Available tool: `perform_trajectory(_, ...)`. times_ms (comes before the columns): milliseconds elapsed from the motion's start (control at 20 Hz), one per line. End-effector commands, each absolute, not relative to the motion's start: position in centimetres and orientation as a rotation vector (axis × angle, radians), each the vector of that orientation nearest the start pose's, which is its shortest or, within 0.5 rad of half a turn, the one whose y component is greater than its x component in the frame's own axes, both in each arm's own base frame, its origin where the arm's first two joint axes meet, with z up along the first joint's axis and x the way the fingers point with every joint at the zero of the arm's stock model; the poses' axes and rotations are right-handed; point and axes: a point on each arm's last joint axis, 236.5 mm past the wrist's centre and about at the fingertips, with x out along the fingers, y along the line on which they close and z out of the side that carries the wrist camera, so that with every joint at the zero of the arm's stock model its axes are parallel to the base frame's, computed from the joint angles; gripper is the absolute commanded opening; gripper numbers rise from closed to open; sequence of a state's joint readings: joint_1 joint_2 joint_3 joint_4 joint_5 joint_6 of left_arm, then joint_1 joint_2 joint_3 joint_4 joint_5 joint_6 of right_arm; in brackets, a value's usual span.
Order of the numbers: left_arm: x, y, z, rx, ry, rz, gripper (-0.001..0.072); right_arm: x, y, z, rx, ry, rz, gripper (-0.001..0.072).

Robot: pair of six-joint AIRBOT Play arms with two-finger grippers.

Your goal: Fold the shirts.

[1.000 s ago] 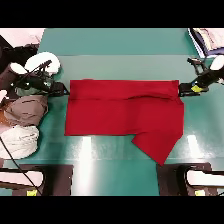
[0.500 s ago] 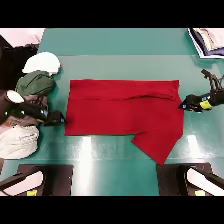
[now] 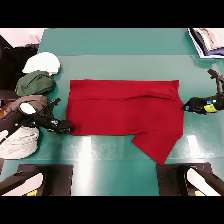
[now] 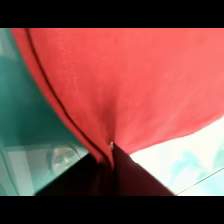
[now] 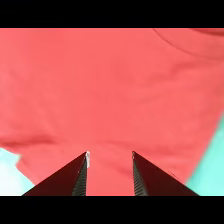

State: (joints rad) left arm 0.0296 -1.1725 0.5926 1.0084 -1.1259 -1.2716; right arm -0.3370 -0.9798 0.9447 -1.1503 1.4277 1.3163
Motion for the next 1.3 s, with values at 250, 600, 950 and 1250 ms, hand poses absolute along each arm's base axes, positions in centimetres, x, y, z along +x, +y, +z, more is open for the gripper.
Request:
perform_trajectory(250,24.7,-11.4,-7.1,-0.38,1.539,-0.434,0.0022,17.1,0.2,-3.8,0.356,1.628,0.086,0.0346)
perform_trajectory(600,25.1,-11.7,-6.8,-0.396,1.526,-0.439,0.0022,16.2,2.3,-7.6,0.471,1.62,0.082,0.0345)
perform_trajectory(950,25.2,-11.9,-6.7,-0.406,1.523,-0.443,0.0023,16.6,2.8,-9.5,0.52,1.693,0.093,0.0303)
perform_trajectory(1250,24.8,-11.9,-6.4,-0.381,1.537,-0.469,0.0021,18.3,2.4,-7.6,0.38,1.669,0.132,0.0016)
